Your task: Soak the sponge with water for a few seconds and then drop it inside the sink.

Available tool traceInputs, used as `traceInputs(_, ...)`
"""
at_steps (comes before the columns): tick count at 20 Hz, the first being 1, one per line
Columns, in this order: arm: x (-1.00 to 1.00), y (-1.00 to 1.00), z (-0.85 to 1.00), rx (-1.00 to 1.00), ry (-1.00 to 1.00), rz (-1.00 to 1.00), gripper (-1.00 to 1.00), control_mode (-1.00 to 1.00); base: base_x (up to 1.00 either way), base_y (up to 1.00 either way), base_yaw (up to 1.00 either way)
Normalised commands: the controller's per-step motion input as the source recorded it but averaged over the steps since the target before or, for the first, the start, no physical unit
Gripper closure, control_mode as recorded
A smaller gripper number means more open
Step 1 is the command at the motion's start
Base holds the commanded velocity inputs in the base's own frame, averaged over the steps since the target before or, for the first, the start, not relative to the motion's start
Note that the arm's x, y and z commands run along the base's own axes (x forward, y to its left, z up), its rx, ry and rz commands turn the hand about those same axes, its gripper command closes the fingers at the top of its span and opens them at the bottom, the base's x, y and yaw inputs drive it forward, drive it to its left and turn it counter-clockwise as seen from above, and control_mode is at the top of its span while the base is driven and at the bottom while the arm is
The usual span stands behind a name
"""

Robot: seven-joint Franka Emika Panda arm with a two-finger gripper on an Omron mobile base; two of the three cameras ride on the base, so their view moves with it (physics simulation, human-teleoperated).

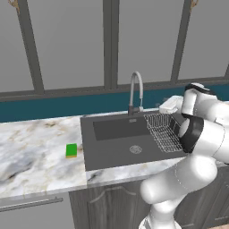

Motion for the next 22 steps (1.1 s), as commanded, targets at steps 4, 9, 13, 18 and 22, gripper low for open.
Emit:
traceInputs(4, 0.04, 0.0, -0.11, 0.0, 0.0, 0.05, -1.0, -1.0, 0.0, 0.0, 0.0)
traceInputs(9, 0.09, 0.0, -0.11, 0.0, 0.0, 0.04, -1.0, -1.0, 0.0, 0.0, 0.0)
traceInputs(13, 0.16, 0.0, -0.15, 0.0, 0.0, 0.02, -1.0, -1.0, 0.0, 0.0, 0.0)
traceInputs(18, 0.26, 0.01, -0.19, 0.0, 0.0, 0.0, -1.0, -1.0, 0.0, 0.0, 0.0)
traceInputs(22, 0.26, 0.01, -0.16, 0.0, 0.0, 0.0, -1.0, -1.0, 0.0, 0.0, 0.0)
